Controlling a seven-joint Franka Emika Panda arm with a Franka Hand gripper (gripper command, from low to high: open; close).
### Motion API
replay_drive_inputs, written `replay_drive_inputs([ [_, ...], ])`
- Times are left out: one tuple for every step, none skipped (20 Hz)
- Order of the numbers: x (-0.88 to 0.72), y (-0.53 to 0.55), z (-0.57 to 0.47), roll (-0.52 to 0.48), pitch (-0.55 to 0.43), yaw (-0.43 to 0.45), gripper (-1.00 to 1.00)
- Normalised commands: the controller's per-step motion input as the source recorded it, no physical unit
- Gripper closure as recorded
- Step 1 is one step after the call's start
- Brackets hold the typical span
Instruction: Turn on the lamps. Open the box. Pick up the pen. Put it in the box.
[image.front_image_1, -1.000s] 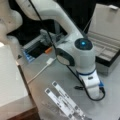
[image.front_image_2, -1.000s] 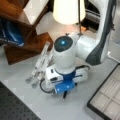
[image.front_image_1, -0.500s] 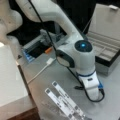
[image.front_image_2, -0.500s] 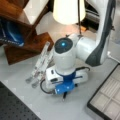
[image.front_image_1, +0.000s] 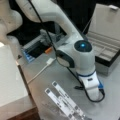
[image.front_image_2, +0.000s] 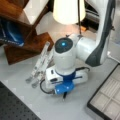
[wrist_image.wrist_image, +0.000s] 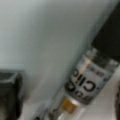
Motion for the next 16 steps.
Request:
replay_drive_inputs([
  [-0.04, 0.08, -0.23, -0.121, -0.100, 0.019, 1.00],
  [-0.04, 0.08, -0.23, -0.118, -0.100, 0.017, 1.00],
  [-0.05, 0.08, -0.22, -0.120, -0.099, 0.016, 1.00],
  [-0.05, 0.08, -0.21, -0.128, -0.101, 0.015, 1.00],
  [-0.06, 0.08, -0.20, -0.130, -0.100, 0.015, 1.00],
  [-0.06, 0.08, -0.19, -0.130, -0.100, 0.015, 1.00],
  [-0.07, 0.08, -0.18, -0.131, -0.085, 0.011, 1.00],
  [-0.07, 0.07, -0.17, -0.131, -0.082, 0.010, 1.00],
  [-0.07, 0.07, -0.16, -0.131, -0.082, 0.010, 1.00],
  [-0.07, 0.07, -0.16, -0.131, -0.082, 0.010, 1.00],
  [-0.08, 0.07, -0.14, -0.148, -0.061, -0.038, 1.00],
  [-0.09, 0.07, -0.10, -0.150, -0.042, -0.054, 1.00],
  [-0.10, 0.07, -0.07, -0.150, -0.038, -0.057, 1.00],
  [-0.11, 0.07, -0.02, -0.147, -0.021, -0.054, 1.00],
  [-0.13, 0.09, 0.03, -0.150, 0.002, -0.055, 1.00],
  [-0.14, 0.11, 0.10, -0.157, 0.008, -0.053, 1.00],
])
